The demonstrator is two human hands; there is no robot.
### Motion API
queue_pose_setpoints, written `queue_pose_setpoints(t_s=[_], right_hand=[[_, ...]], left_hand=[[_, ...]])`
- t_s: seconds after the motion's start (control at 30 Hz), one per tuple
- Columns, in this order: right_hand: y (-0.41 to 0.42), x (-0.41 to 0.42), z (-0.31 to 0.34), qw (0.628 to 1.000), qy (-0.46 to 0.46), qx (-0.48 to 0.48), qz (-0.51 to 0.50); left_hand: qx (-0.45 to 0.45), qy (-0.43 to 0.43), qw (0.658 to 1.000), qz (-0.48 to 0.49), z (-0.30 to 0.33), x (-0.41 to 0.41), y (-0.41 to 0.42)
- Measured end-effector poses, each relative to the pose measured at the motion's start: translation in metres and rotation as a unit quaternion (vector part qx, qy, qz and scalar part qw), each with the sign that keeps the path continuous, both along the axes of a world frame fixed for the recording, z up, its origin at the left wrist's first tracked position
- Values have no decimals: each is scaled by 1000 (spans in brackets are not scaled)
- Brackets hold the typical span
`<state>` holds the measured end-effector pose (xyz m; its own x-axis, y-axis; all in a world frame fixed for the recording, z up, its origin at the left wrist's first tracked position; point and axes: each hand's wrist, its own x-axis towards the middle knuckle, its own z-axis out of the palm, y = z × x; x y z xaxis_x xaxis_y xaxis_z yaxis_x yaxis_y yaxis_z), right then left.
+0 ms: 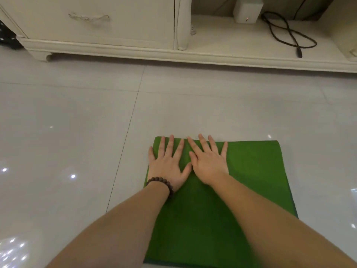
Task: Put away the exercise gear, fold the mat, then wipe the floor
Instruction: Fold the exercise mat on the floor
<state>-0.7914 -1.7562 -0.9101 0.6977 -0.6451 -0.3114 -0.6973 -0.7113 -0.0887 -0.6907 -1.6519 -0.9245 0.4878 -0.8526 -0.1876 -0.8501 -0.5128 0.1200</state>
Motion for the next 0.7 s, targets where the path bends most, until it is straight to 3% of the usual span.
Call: queue_pose_setpoints(t_s=[0.1,0.23,0.3,0.47,0.7], right_hand=[[-26,-9,19,999,11,26,14],[-57,-89,15,985,76,-44,-149],[-60,-110,6,980,64,-3,-188],[-74,-111,6,983,6,43,-177],[23,-173,-3,980,-9,-3,-197]], left_hand=[[3,1,1000,6,2,-1,0],[9,-6,1000,8,2,-1,0],[9,-12,1000,8,0,-1,0],[-3,-17,1000,8,-1,-1,0],[24,5,999,-23,4,5,6]])
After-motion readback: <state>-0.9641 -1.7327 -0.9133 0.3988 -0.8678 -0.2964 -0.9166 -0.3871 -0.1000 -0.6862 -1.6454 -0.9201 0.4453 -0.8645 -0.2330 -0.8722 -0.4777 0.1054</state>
